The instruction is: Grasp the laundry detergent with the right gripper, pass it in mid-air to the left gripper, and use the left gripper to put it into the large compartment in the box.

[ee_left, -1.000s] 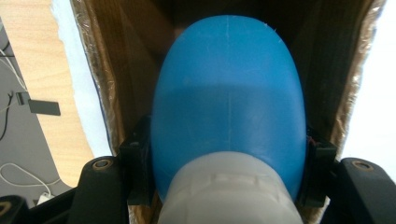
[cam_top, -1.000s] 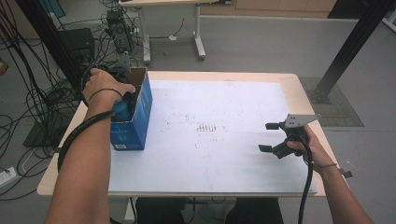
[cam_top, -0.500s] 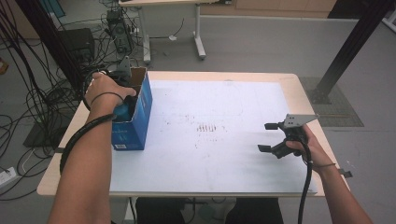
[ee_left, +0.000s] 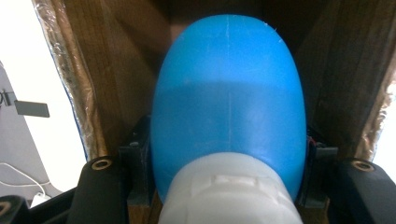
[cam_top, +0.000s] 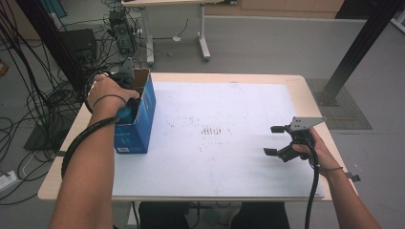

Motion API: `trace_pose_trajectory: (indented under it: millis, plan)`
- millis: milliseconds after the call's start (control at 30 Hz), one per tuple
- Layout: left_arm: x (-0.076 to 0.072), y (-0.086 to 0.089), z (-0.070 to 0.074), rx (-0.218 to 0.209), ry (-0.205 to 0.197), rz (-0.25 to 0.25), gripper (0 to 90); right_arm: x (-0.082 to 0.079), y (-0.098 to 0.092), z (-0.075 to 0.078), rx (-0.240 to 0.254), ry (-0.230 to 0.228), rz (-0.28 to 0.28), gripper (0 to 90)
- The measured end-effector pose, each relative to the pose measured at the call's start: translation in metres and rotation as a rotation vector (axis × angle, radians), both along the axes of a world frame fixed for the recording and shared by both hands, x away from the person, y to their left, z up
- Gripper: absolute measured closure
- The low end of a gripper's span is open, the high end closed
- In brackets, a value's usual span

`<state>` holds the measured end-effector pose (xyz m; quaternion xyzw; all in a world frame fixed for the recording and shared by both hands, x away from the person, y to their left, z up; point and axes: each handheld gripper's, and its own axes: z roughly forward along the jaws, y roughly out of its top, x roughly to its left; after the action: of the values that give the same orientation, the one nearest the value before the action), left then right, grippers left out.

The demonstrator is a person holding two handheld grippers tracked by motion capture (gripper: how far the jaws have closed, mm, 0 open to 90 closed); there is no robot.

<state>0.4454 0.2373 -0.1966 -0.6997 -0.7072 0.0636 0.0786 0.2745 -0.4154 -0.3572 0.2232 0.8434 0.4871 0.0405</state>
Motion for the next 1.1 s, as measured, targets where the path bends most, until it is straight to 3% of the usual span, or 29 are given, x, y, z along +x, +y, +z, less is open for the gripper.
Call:
trace_pose_trajectory:
  millis: [1100]
  plan:
    - [-0.0011,0.0034,-0.0002,-0.007,-0.006,0.009,37.8,0.0018,0.0007,-0.0011,0.004,-0.002,0.004,2.5]
